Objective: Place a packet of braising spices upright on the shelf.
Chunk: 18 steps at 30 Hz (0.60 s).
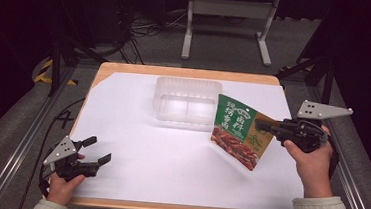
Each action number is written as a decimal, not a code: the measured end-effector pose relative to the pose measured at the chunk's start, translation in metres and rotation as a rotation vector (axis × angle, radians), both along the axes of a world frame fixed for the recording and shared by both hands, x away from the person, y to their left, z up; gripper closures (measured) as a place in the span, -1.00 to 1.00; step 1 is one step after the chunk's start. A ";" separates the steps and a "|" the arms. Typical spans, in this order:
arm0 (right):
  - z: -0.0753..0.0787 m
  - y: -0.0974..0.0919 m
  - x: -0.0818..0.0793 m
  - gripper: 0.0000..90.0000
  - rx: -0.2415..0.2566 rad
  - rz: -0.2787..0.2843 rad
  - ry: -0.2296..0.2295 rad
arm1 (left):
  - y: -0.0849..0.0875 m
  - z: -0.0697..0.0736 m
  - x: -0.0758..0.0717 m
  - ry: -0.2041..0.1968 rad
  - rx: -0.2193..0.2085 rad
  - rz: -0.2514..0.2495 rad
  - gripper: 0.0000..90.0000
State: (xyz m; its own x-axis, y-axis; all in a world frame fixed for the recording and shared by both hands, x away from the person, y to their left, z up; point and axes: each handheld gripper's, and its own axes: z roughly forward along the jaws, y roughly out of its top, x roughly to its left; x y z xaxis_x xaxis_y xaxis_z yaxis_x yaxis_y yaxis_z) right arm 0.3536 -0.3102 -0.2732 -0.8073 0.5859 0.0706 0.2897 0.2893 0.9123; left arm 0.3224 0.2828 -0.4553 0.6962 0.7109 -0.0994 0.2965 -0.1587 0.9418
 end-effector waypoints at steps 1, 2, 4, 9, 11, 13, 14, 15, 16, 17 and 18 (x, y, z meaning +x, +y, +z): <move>0.001 -0.001 0.001 1.00 0.001 -0.005 -0.002 | 0.000 0.000 0.000 0.000 0.000 0.000 -0.67; 0.003 -0.001 0.001 1.00 0.002 -0.007 -0.004 | 0.000 0.000 0.000 0.000 0.000 0.000 -0.67; 0.005 -0.002 0.003 1.00 0.004 -0.011 -0.009 | 0.000 0.000 0.000 0.000 0.000 0.000 -0.67; 0.013 -0.002 0.005 1.00 0.004 -0.020 -0.021 | 0.000 0.000 0.000 -0.003 0.000 -0.001 -0.67; 0.016 -0.002 0.006 1.00 0.007 -0.025 -0.023 | 0.000 0.000 0.000 0.001 -0.004 0.001 -0.67; 0.019 -0.002 0.008 1.00 0.013 -0.032 -0.027 | 0.000 0.000 0.000 -0.001 -0.004 0.000 -0.67; 0.021 -0.002 0.008 1.00 0.016 -0.033 -0.028 | 0.000 0.000 0.000 0.000 -0.005 0.001 -0.67; 0.023 -0.002 0.009 1.00 0.019 -0.035 -0.028 | 0.000 0.000 0.000 0.000 -0.005 0.001 -0.67; 0.024 -0.002 0.010 1.00 0.021 -0.039 -0.027 | 0.000 0.000 0.000 -0.002 -0.007 0.002 -0.67; 0.026 -0.002 0.011 1.00 0.023 -0.042 -0.027 | 0.000 0.000 0.000 -0.002 -0.008 0.003 -0.67; 0.028 -0.001 0.012 1.00 0.024 -0.045 -0.027 | 0.000 0.000 0.000 0.000 -0.006 0.002 -0.67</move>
State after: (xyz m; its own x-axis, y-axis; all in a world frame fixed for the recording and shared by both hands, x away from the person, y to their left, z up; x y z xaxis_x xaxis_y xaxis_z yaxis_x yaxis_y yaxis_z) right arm 0.3653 -0.3115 -0.2450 -0.7821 0.6199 0.0642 0.2774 0.2541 0.9265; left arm 0.3223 0.2833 -0.4548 0.6948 0.7117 -0.1037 0.2966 -0.1521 0.9428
